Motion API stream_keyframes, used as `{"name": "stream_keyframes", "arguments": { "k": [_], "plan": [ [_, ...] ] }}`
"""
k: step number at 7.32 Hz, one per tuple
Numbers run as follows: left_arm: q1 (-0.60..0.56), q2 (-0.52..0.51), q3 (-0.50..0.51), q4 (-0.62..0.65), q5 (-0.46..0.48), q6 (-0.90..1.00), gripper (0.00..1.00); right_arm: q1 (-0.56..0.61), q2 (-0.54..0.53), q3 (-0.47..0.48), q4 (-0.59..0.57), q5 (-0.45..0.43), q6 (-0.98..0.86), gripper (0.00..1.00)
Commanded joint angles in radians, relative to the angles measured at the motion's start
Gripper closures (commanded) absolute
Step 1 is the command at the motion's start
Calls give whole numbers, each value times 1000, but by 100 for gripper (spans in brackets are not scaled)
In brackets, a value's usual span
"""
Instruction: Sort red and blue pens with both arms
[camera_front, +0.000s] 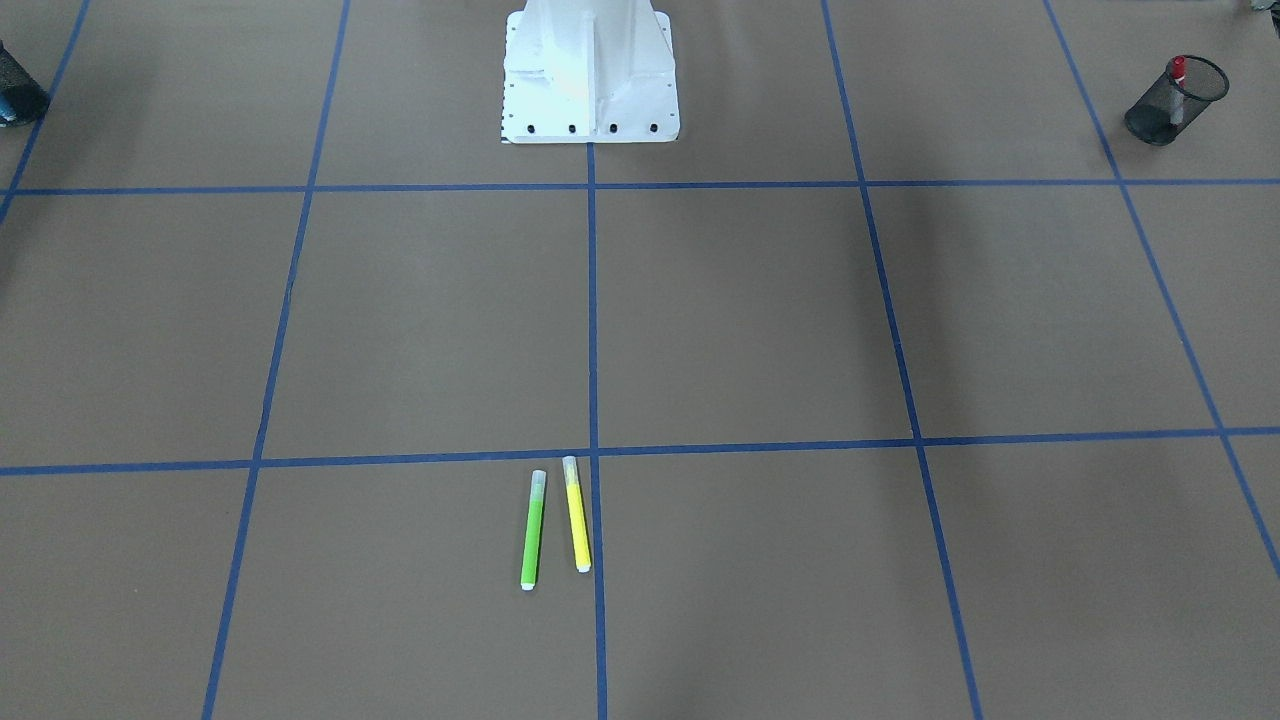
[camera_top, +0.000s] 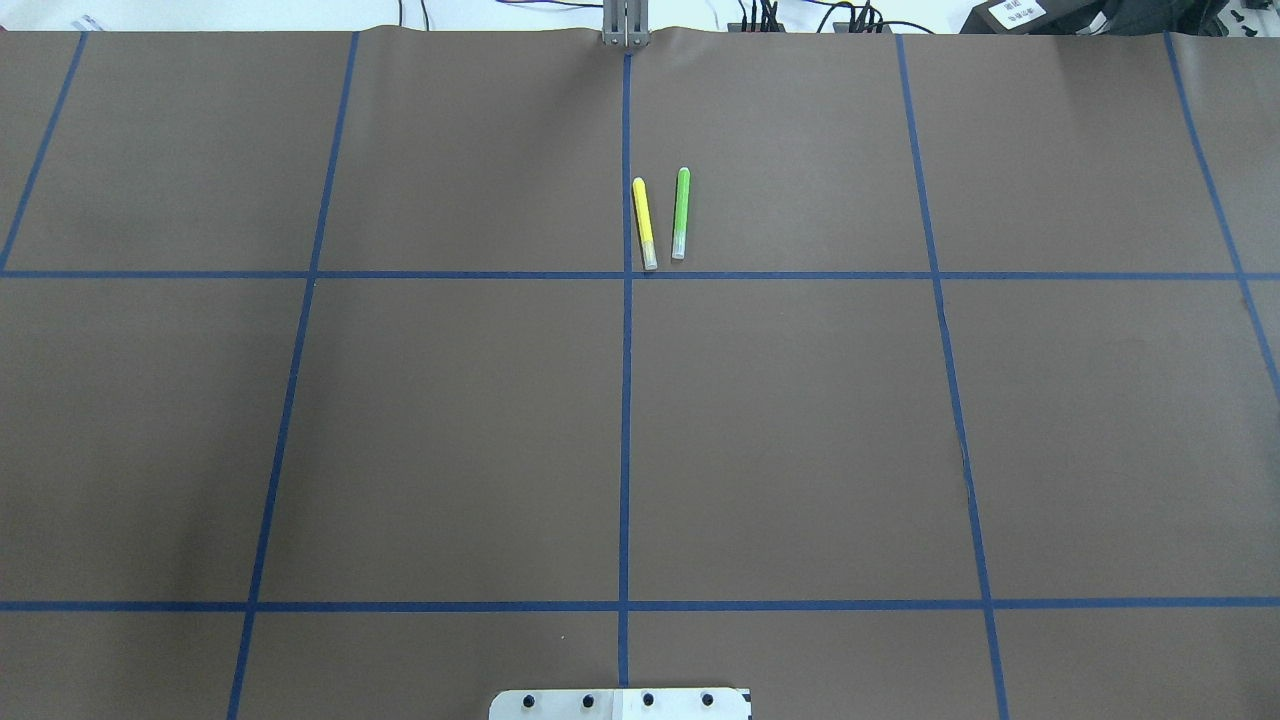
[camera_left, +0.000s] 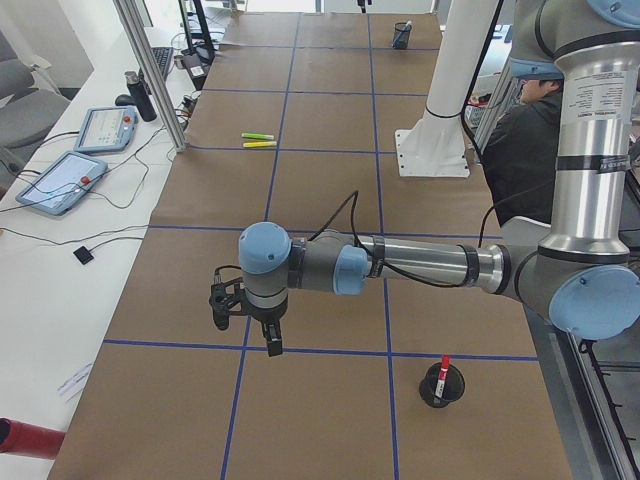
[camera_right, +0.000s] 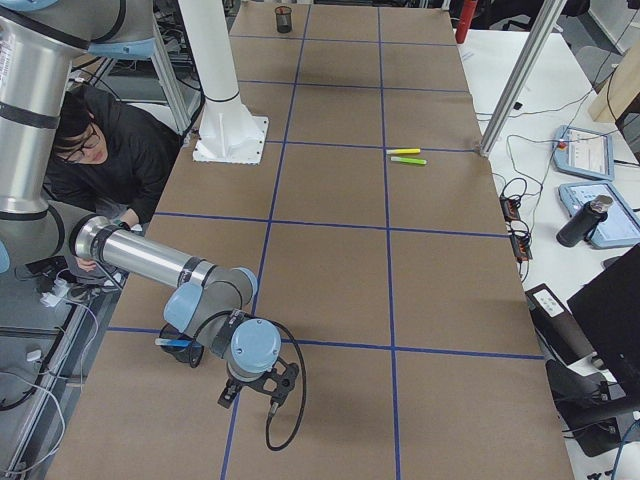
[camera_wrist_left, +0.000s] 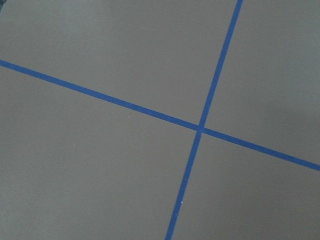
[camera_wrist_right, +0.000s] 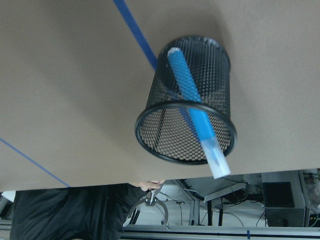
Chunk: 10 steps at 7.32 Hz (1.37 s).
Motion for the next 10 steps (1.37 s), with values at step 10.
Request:
{"name": "stream_keyframes", "arguments": {
  "k": [10],
  "plan": [
    [89, 33, 34, -116, 97, -1, 0, -93, 353, -20, 135, 17, 231, 1]
  ]
}}
